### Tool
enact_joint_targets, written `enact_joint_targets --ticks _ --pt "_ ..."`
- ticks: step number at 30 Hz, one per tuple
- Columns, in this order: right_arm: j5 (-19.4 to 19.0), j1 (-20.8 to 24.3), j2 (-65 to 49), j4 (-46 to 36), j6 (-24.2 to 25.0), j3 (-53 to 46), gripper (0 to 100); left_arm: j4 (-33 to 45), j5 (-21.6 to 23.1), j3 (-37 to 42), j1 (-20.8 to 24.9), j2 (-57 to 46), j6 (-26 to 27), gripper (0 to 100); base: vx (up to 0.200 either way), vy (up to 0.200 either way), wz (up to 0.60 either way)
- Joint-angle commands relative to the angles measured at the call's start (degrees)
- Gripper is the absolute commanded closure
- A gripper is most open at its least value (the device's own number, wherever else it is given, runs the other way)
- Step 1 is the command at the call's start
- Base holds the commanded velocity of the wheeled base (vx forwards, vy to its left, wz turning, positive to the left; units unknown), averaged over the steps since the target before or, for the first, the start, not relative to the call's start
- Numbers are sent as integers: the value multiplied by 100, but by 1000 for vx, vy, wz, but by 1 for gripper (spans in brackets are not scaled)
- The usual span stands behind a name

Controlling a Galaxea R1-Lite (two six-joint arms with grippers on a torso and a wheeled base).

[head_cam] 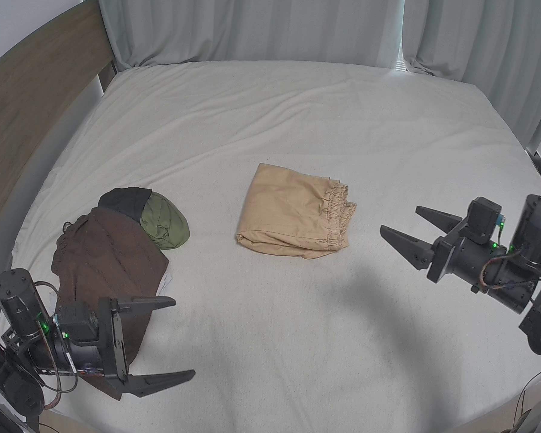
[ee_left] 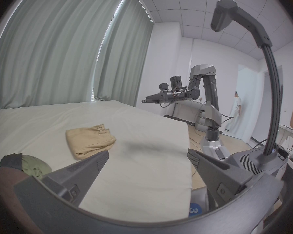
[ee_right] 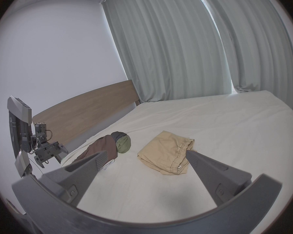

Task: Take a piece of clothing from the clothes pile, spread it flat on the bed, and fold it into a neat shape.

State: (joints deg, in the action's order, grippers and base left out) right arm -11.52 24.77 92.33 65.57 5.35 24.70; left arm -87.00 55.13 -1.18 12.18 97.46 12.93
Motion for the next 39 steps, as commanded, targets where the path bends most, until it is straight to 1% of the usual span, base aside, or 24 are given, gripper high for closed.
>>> enact_joint_targets --ticks 1,3,4,5,9,10,11,14,16,17,18,22,23,25,26,28,29,30,31,34,35,36,39 --pt "132 1 -936 -124 -43 -431 0 157 -11 118 426 -175 34 0 0 0 0" --pt "124 -236 -1147 -124 -69 -659 0 201 -37 118 531 -158 69 0 0 0 0" --pt "124 -420 -1288 -115 -113 -791 0 193 -37 118 540 -166 60 0 0 0 0" --pt "124 -508 -1428 -115 -140 -879 0 193 -46 109 522 -166 51 0 0 0 0" --pt "97 -596 -2228 -133 -210 -1213 0 175 -142 109 487 -219 43 0 0 0 0" --pt "97 -605 -2281 -141 -210 -1239 0 175 -151 109 487 -228 43 0 0 0 0" --pt "89 -790 -2615 -159 -245 -1389 0 193 -169 118 522 -448 16 0 0 0 0" --pt "62 -1185 -3090 -264 -395 -1617 0 201 -222 118 540 -720 -19 0 0 0 0" --pt "9 -1335 -3380 -300 -430 -1723 0 237 -309 118 531 -852 -19 0 0 0 0" --pt "9 -1335 -3380 -300 -430 -1723 0 237 -309 118 531 -852 -19 0 0 0 0" --pt "-8 -1422 -3714 -396 -438 -1793 0 289 -353 118 531 -1019 -19 0 0 0 0" --pt "-8 -1695 -4285 -818 -526 -1793 0 491 -353 118 575 -1326 -19 0 0 0 0" --pt "-8 -1800 -4549 -1099 -667 -1793 0 606 -380 118 654 -1441 -28 0 0 0 0" --pt "-26 -1985 -4856 -1468 -790 -1802 0 790 -503 118 804 -1529 7 0 0 0 0" --pt "-26 -1994 -4874 -1486 -799 -1802 0 808 -512 118 812 -1537 7 0 0 0 0" --pt "-35 -2187 -5384 -1952 -939 -1855 0 1133 -661 118 1102 -1854 34 0 0 0 0" --pt "-35 -2205 -5471 -2013 -966 -1872 0 1195 -687 118 1155 -1924 43 0 0 0 0" --pt "-35 -2266 -5779 -2268 -1036 -1951 0 1458 -758 118 1331 -2170 25 0 0 0 0" --pt "-35 -2293 -5955 -2409 -1054 -2013 0 1599 -846 118 1384 -2293 7 0 0 0 0" --pt "-35 -2310 -6517 -2796 -1045 -2162 0 2056 -1294 118 1428 -2654 60 0 0 0 0" --pt "-35 -2310 -6544 -2813 -1045 -2162 0 2073 -1311 118 1428 -2671 60 0 0 0 0" --pt "-26 -2310 -6790 -3007 -1045 -2224 0 2214 -1408 118 1428 -2882 60 0 0 0 0" --pt "-8 -2337 -7168 -3261 -1045 -2303 0 2302 -1417 118 1410 -3190 34 0 0 0 0"
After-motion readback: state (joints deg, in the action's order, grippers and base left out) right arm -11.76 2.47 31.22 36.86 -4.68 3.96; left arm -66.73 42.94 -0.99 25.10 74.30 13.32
